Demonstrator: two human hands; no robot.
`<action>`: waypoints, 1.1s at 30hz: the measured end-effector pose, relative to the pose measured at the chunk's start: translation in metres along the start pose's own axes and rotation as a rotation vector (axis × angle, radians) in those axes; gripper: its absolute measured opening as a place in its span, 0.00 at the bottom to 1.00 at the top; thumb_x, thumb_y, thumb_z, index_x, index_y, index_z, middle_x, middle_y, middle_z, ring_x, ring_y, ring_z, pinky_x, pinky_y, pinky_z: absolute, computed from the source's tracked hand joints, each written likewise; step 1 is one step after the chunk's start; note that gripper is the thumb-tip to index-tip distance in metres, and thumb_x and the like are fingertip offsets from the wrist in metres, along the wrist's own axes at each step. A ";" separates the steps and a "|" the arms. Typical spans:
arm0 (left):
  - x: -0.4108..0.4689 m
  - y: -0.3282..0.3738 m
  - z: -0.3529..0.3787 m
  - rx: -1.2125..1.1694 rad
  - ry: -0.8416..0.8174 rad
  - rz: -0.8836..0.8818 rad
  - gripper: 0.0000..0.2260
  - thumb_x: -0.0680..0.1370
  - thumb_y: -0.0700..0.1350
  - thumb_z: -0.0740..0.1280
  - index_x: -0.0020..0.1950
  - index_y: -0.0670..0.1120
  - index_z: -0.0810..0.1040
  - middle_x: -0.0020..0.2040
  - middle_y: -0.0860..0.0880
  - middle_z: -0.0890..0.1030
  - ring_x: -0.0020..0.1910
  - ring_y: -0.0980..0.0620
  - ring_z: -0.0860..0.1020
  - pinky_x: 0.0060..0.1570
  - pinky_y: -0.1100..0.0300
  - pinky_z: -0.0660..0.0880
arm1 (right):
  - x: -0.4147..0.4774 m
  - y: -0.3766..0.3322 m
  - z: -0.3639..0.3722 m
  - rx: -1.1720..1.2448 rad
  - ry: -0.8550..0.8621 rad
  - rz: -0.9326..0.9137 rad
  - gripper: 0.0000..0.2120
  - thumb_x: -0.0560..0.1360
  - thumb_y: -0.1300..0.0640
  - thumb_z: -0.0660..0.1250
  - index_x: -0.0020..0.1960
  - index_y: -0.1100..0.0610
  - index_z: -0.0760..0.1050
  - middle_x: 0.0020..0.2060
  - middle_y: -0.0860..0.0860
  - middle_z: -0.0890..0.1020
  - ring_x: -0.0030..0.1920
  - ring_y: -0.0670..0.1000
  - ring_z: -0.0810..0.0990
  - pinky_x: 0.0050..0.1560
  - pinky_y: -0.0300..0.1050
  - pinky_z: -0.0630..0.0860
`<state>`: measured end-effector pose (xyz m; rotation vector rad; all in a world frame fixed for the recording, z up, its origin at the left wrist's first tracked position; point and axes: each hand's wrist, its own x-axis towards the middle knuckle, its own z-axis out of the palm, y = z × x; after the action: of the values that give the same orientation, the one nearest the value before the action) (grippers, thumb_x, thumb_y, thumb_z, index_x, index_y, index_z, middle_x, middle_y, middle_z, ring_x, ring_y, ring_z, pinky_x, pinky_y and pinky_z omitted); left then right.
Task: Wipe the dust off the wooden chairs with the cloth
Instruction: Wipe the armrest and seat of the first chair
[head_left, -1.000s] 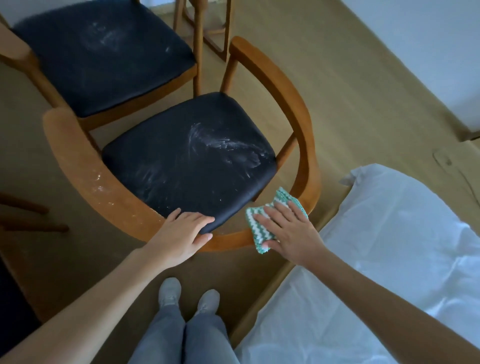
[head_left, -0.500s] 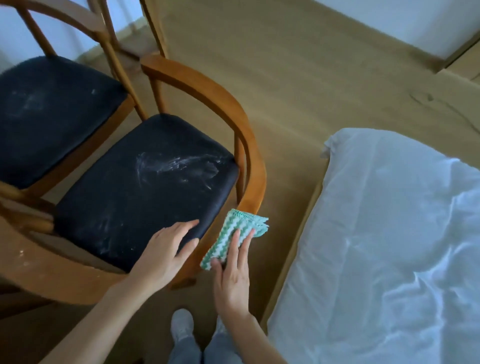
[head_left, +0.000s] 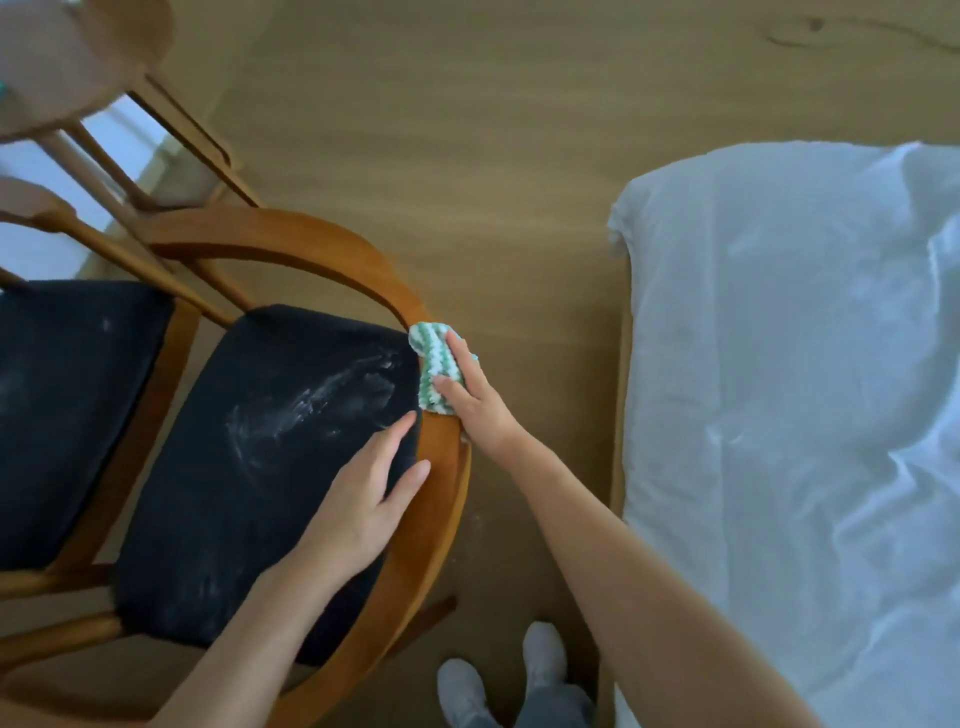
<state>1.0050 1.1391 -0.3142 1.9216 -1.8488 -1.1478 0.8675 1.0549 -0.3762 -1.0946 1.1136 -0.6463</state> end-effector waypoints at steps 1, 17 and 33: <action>0.006 0.002 -0.002 -0.002 -0.011 0.005 0.28 0.76 0.59 0.55 0.75 0.56 0.54 0.66 0.64 0.59 0.66 0.66 0.58 0.65 0.64 0.59 | -0.004 0.002 0.001 0.040 -0.010 0.011 0.34 0.73 0.39 0.56 0.76 0.40 0.47 0.76 0.47 0.53 0.75 0.50 0.56 0.73 0.57 0.57; 0.030 -0.015 -0.012 -0.022 -0.142 -0.033 0.27 0.67 0.74 0.56 0.65 0.74 0.55 0.65 0.75 0.60 0.68 0.70 0.61 0.67 0.61 0.61 | -0.006 0.023 -0.009 0.231 -0.060 0.061 0.31 0.79 0.39 0.51 0.77 0.45 0.44 0.77 0.46 0.52 0.76 0.48 0.52 0.76 0.53 0.52; 0.048 -0.003 -0.015 0.010 -0.138 -0.021 0.27 0.74 0.60 0.59 0.70 0.66 0.52 0.72 0.63 0.59 0.72 0.60 0.58 0.70 0.53 0.61 | -0.078 0.033 0.008 0.265 -0.153 0.008 0.32 0.73 0.30 0.54 0.71 0.31 0.42 0.77 0.44 0.48 0.76 0.48 0.52 0.75 0.56 0.54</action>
<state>1.0118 1.0906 -0.3238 1.9153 -1.9102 -1.3109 0.8441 1.1366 -0.3772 -0.8956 0.8728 -0.6708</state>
